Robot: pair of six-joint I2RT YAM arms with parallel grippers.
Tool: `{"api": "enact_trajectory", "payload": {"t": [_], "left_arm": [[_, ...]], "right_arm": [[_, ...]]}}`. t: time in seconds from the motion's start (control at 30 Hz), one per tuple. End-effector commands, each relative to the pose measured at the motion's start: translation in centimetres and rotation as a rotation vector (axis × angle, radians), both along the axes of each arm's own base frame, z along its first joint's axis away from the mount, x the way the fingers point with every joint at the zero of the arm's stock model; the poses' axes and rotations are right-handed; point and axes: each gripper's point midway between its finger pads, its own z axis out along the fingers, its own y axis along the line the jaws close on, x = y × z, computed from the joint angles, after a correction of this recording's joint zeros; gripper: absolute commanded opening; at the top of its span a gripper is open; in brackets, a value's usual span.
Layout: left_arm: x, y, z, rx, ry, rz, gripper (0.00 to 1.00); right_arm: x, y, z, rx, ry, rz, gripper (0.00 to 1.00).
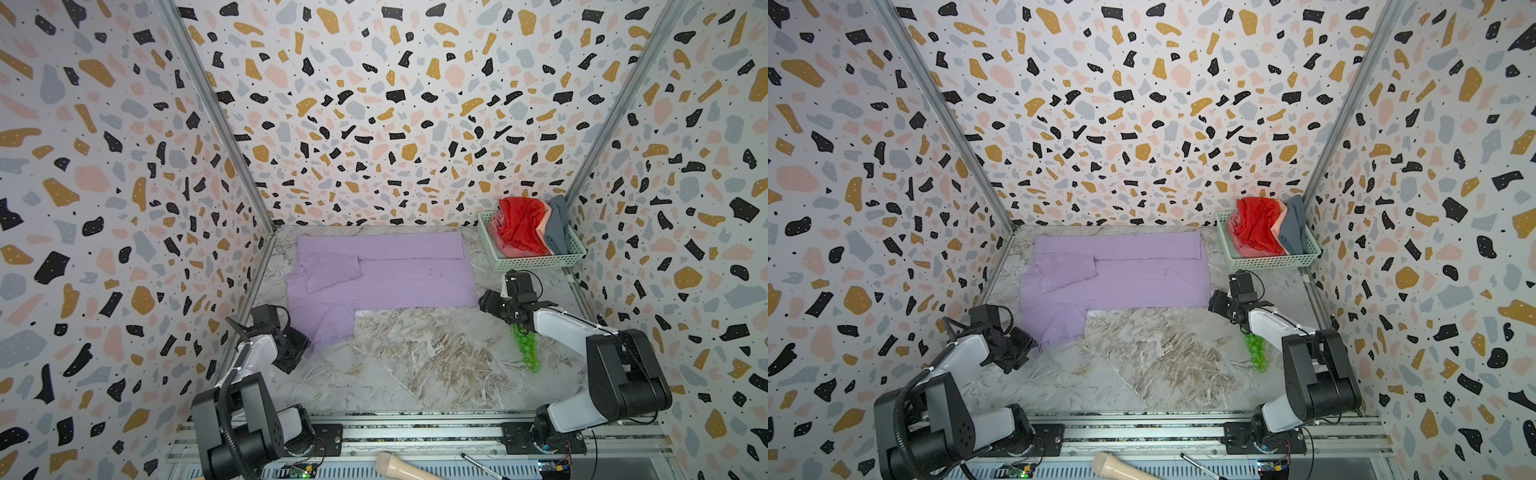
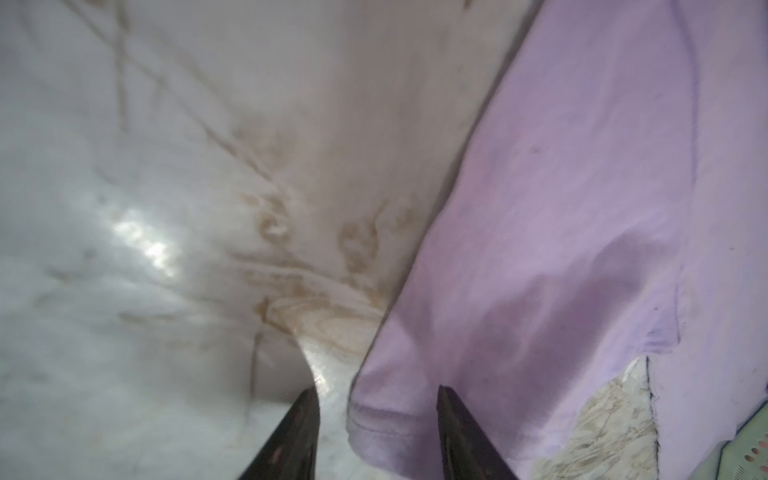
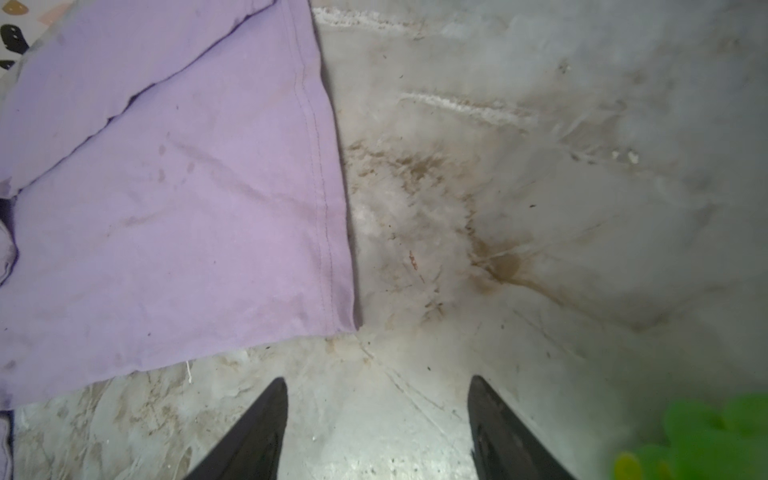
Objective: Fold and stack the t-shirts
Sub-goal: 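Lower both grippers and pinch the t-shirt's near edge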
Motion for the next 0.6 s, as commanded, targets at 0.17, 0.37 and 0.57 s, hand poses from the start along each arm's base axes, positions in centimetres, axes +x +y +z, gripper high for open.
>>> {"api": "enact_trajectory", "payload": {"t": [0.17, 0.37, 0.57], "left_arm": [[-1.0, -1.7, -2.5, -0.105, 0.076, -0.019, 0.42], [-1.8, -2.0, -3.2, -0.117, 0.122, -0.048, 0.16], [-0.1, -0.5, -1.3, -0.045, 0.083, -0.063, 0.0]], "right_arm": [[1.2, 0.4, -1.6, 0.001, 0.034, -0.036, 0.69], [3.3, 1.4, -1.2, -0.011, -0.017, -0.022, 0.69], [4.2, 3.2, -2.8, -0.057, 0.081, -0.019, 0.63]]}}
